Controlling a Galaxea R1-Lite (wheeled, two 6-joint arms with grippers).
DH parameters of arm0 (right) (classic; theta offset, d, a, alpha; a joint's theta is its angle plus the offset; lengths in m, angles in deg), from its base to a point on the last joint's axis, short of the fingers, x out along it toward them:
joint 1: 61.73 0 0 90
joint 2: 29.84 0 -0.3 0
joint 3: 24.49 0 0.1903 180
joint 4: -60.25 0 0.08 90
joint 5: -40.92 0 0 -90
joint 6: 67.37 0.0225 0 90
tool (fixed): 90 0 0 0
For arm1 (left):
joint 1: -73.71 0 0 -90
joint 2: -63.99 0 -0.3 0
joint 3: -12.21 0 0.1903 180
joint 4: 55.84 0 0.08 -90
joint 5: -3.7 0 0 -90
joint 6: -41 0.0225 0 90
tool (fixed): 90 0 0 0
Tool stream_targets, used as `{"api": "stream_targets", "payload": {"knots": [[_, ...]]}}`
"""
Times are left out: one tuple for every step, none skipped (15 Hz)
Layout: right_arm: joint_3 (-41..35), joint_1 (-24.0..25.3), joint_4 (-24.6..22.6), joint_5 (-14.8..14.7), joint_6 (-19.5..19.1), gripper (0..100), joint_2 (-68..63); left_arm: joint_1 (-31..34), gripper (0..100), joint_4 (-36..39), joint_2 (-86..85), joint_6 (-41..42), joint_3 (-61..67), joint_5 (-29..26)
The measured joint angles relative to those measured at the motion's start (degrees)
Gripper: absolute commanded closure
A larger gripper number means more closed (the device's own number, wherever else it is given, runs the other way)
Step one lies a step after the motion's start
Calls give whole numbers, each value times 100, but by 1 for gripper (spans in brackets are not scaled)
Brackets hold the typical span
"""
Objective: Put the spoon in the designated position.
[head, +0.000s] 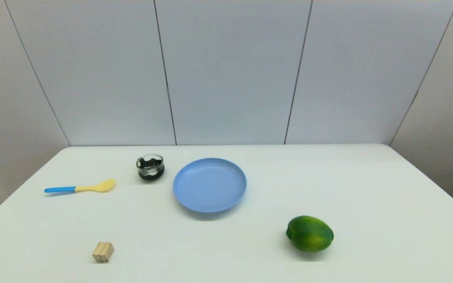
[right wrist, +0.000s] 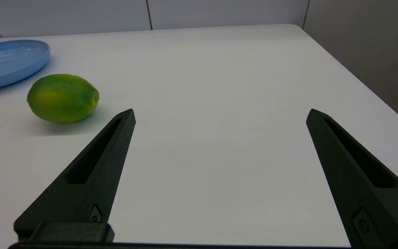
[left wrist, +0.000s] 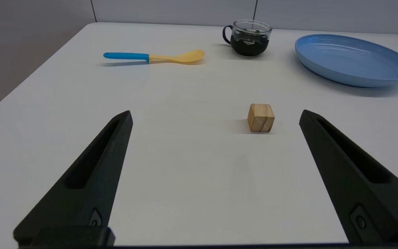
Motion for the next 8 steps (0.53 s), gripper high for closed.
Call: {"api": "stream_targets", "payload": {"knots": [[0, 0, -1, 0, 2, 0, 0, 0, 0, 0, 0, 2, 0, 0], [0, 0, -1, 0, 2, 0, 0, 0, 0, 0, 0, 2, 0, 0], [0, 0, -1, 2, 2, 0, 0, 0, 0, 2, 0, 0, 0, 0], [0, 0, -1, 2, 2, 0, 0, 0, 0, 2, 0, 0, 0, 0], [0, 0, 0, 0, 2, 0, 0, 0, 0, 0, 0, 0, 0, 0], [0, 0, -1, 0, 2, 0, 0, 0, 0, 0, 0, 2, 0, 0], [0, 0, -1, 0, 2, 0, 0, 0, 0, 0, 0, 0, 0, 0], [0, 0, -1, 0, 2, 0, 0, 0, 0, 2, 0, 2, 0, 0]]}}
